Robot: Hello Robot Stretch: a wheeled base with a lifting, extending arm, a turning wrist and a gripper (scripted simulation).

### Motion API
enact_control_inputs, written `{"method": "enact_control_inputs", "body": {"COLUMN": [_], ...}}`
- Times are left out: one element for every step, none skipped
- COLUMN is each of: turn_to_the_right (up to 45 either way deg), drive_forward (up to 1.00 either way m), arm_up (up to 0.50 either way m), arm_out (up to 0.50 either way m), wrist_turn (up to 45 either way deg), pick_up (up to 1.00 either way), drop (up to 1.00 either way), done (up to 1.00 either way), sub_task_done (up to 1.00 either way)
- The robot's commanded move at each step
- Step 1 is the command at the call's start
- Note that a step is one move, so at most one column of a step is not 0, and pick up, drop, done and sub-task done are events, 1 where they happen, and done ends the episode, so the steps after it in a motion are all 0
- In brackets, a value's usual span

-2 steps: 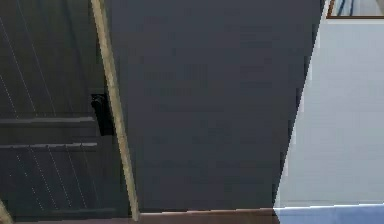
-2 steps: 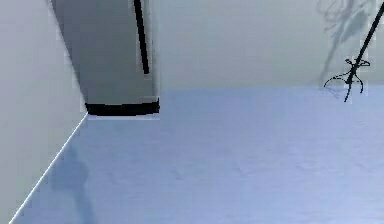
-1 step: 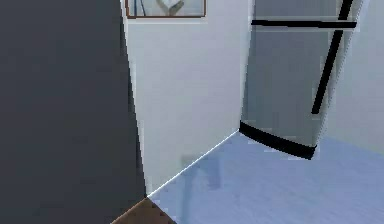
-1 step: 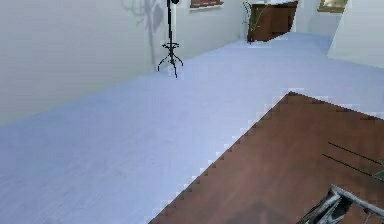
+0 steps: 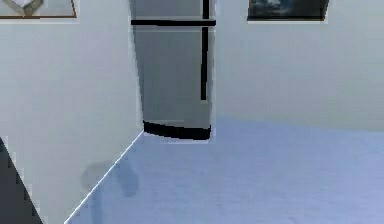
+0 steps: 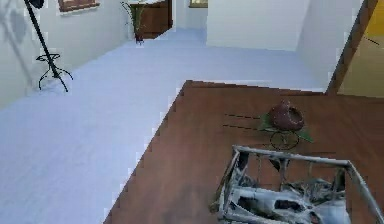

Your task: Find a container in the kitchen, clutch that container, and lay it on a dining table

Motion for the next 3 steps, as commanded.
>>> {"method": "enact_control_inputs", "body": {"turn_to_the_right": [0.0, 45.0, 18.0], "drive_forward": [0.15, 0.00, 0.00], "arm_up": [0.00, 0.00, 0.00], "arm_out": [0.00, 0.00, 0.00], "wrist_turn": [0.0, 0.0, 0.0], "pick_up": [0.00, 0.00, 0.00], "drop": [0.00, 0.00, 0.00], "done": [0.00, 0.00, 0.00], "sub_task_done": [0.00, 0.00, 0.00]}}
